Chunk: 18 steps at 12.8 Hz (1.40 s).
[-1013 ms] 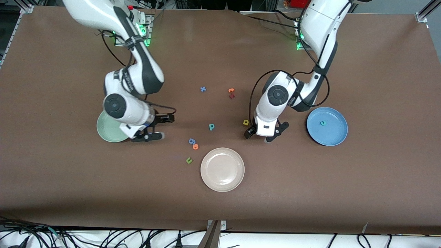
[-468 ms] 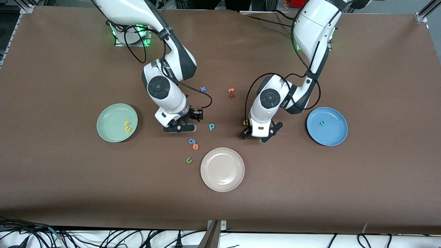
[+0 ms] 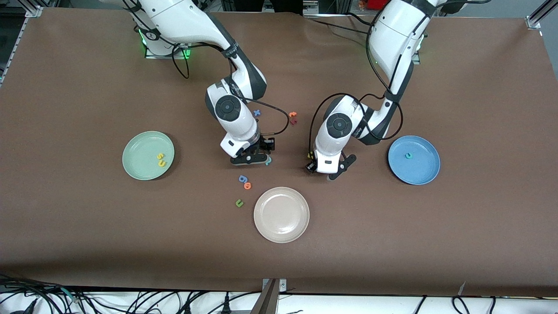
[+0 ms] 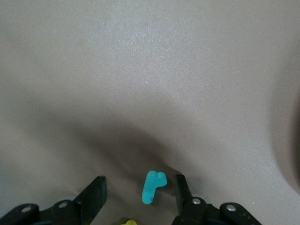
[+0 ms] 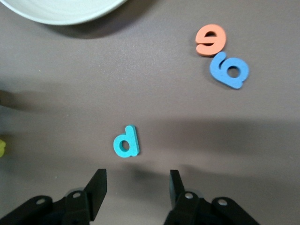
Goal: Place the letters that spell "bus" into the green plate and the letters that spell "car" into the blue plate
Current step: 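Grasp the cyan d with the right gripper while the left gripper places the r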
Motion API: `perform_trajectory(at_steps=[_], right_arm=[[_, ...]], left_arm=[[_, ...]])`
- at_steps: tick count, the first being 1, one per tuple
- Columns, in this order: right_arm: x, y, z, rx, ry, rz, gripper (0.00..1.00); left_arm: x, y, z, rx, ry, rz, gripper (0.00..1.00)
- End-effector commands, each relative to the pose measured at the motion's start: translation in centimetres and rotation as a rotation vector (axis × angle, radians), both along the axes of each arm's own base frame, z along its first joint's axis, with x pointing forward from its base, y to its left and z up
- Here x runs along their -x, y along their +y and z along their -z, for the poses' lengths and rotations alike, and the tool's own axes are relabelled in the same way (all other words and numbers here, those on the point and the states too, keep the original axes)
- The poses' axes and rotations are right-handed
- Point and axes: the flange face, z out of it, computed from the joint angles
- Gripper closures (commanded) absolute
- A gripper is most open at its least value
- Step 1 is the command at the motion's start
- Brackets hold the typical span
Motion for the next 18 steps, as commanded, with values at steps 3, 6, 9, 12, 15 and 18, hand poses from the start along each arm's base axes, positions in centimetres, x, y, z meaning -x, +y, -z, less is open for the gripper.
perform_trajectory(at_steps=[3,6,9,12,15,18], right_arm=[[0.7,1.9,1.7,-0.04,-0.074,-0.018,0.46],[0.5,2.1,1.7,-0.041,-0.12,-0.087,0.49],[0.6,2.0,3.0,-0.047,-0.164,-0.13,0.49],[0.6,1.7,3.2,-0.039,-0.17,-0.176,0.5],[0.5,1.7,3.2,-0.034,-0.178,-0.208,0.5],[0.1,1.2,3.2,-0.027,-0.189,-0.254,0.57]], left_arm=[[-0.3,-0.6,0.5,-0.039,-0.03,0.049,0.64],[-0.2,-0.5,0.6,-0.052,-0.038,0.069,0.76],[-0.4,-0.3,0.3,-0.052,-0.041,0.072,0.88],[-1.6,1.4,-1.6,-0.072,-0.043,0.137,0.95],[-2.6,5.2,-4.5,-0.117,0.014,0.326,0.95],[-3.1,9.3,-6.2,-0.128,0.057,0.497,0.97]])
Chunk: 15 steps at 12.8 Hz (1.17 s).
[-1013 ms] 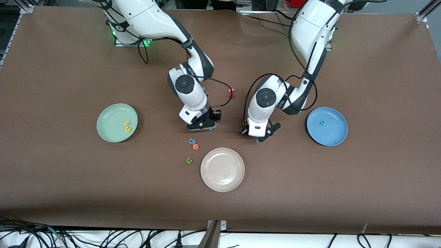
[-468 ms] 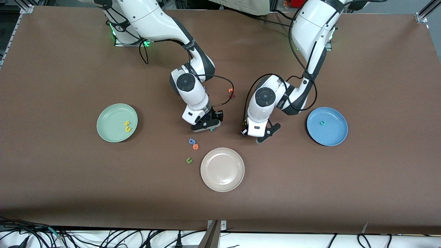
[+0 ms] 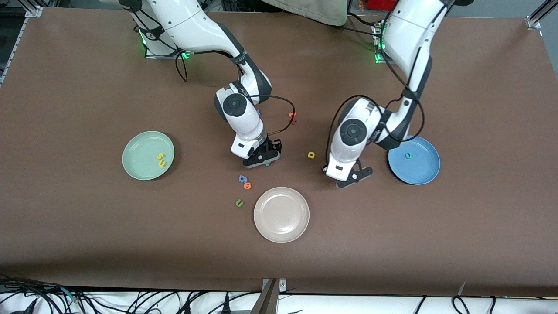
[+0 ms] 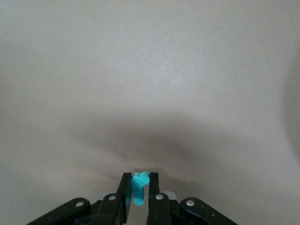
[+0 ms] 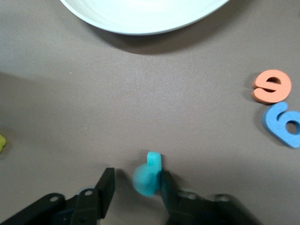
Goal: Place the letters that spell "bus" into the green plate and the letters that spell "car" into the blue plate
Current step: 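Grasp the cyan d with the right gripper while the left gripper places the r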
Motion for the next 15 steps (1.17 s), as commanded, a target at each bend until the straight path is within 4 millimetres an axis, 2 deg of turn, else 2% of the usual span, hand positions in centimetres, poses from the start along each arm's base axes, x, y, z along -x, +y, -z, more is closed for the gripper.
perform_trajectory(at_steps=[1,5,9,11,13,15], right_arm=[[-0.2,-0.2,0.5,0.006,-0.024,-0.044,0.6],[-0.3,-0.3,0.5,0.011,-0.032,-0.072,1.0],[-0.5,-0.5,-0.2,0.015,-0.029,-0.085,1.0],[-1.5,-1.6,-2.2,0.036,-0.002,-0.074,1.0],[-3.2,-4.2,-5.5,0.084,0.05,-0.048,1.0],[-5.3,-8.6,-8.7,0.145,0.12,-0.021,1.0]], left_arm=[[0.6,4.4,-2.4,-0.008,0.035,0.185,0.98],[0.5,13.4,-5.8,0.008,0.101,0.4,0.97],[1.4,20.8,-7.0,0.044,0.126,0.654,0.97],[2.4,23.6,-7.0,0.058,0.139,0.709,0.97],[2.9,25.5,-6.6,0.069,0.144,0.775,0.97],[3.8,26.4,-4.9,0.067,0.12,0.828,0.96]])
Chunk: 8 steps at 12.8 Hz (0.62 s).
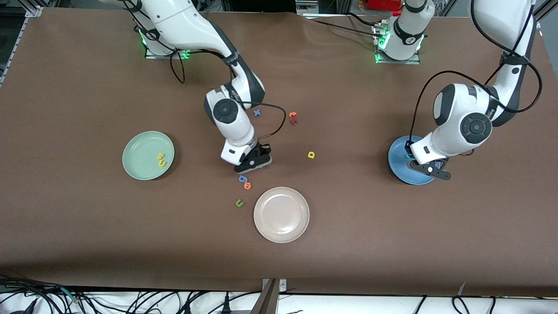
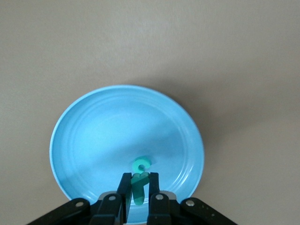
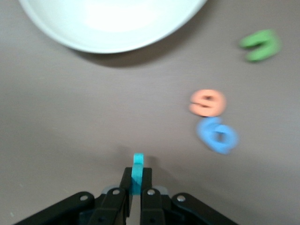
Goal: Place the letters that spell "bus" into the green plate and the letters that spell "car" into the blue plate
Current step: 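Carry the cyan d to the green plate and release it with the right gripper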
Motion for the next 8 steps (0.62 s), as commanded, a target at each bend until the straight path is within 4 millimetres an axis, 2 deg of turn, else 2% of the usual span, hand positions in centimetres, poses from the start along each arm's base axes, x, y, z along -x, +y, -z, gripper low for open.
perform_trajectory(at_steps=[1,2,3,5,7,8], right_arm=[[-2.1,-5.9,-4.5,0.068,0.098,0.041,1.0],[-2.5,-7.9,-4.6,0.093,0.147,0.069,1.0],[-2.4,-9.0,-5.1,0.111,0.191,0.079,1.0],[-2.7,-13.8,-4.7,0.184,0.309,0.103,1.0],[-2.9,-20.0,-5.7,0.228,0.415,0.12,1.0],[-2.9,-22.2,-4.9,0.25,0.448,0.141,1.0]], left_arm=[[1.8,0.8,1.6,0.019,-0.044,0.071,0.96],[2.1,1.2,2.9,0.02,-0.054,0.068,0.95],[2.2,1.3,3.6,0.021,-0.066,0.067,0.95],[2.4,1.4,4.6,0.021,-0.08,0.06,0.95],[2.2,1.4,5.0,0.042,-0.08,-0.013,0.96],[2.0,1.4,5.3,0.058,-0.077,-0.06,0.97]])
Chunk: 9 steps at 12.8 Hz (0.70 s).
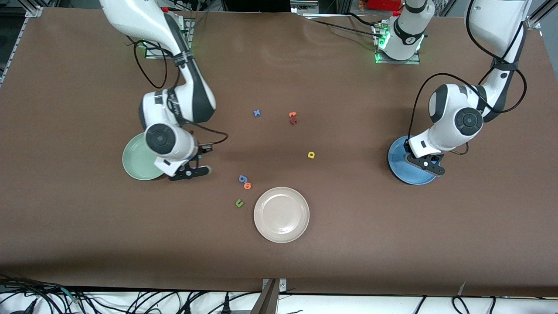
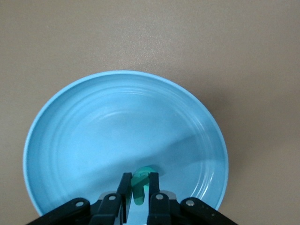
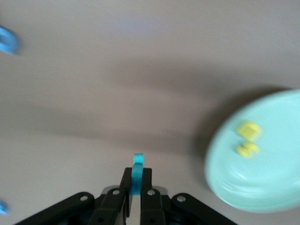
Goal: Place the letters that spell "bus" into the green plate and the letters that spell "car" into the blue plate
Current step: 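Carry the cyan d to the green plate and release it with the right gripper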
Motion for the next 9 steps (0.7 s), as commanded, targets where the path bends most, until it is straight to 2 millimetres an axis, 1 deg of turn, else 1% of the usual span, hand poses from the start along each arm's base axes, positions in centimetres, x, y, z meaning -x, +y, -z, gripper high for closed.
perform_trajectory(at_steps=[1,2,3,4,5,6,7,8,9], right_arm=[[0.2,-5.4,1.9,0.06,0.084,0.032,1.0],[-0.2,-7.6,3.5,0.108,0.093,0.047,1.0],[-0.8,-9.5,4.5,0.134,0.086,0.065,1.0],[-1.0,-10.9,5.5,0.143,0.084,0.083,1.0],[-1.2,-12.2,5.8,0.146,0.085,0.104,1.0],[-1.3,-13.7,6.3,0.148,0.092,0.131,0.54],[-1.6,-14.5,6.1,0.145,0.089,0.143,0.01],[-1.6,-14.1,5.5,0.141,0.09,0.141,0.0],[-1.6,-13.6,4.0,0.127,0.087,0.147,0.0]], left_arm=[[-0.5,0.1,0.4,0.032,-0.009,-0.083,0.97],[-0.9,0.0,0.5,0.03,-0.026,-0.135,0.98],[-1.0,-0.6,0.7,0.026,-0.027,-0.183,0.98],[-1.2,-0.6,1.1,0.022,-0.024,-0.227,0.98],[-1.2,-0.8,1.3,0.024,-0.022,-0.264,0.98],[-1.3,-0.8,1.4,0.029,-0.019,-0.303,0.98],[-1.3,-0.8,1.5,0.037,-0.016,-0.333,0.95],[-1.3,-1.1,1.5,0.044,-0.014,-0.352,0.87],[-1.3,-1.3,1.6,0.047,-0.012,-0.362,0.74]])
